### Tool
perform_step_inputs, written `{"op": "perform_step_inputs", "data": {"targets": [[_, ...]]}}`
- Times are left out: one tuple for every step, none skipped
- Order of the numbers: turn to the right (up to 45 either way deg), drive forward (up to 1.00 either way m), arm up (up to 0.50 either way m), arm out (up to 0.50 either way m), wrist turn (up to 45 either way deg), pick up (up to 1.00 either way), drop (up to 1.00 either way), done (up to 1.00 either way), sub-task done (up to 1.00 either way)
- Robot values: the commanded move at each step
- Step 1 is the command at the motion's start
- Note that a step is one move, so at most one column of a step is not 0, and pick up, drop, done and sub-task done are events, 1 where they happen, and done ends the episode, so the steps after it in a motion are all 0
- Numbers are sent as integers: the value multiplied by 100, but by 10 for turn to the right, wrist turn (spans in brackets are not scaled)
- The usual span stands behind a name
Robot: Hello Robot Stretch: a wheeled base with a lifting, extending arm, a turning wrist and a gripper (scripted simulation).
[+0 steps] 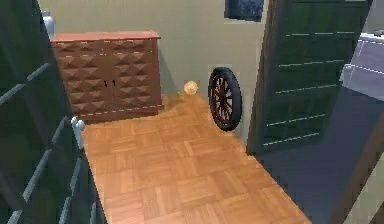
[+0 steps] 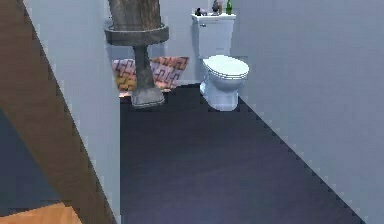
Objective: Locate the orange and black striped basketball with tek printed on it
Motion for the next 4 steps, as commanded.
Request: {"op": "perform_step_inputs", "data": {"targets": [[-30, 0, 0, 0, 0, 0, 0, 0, 0], [0, 100, 0, 0, 0, 0, 0, 0, 0], [0, 100, 0, 0, 0, 0, 0, 0, 0], [-60, 0, 0, 0, 0, 0, 0, 0, 0]]}}
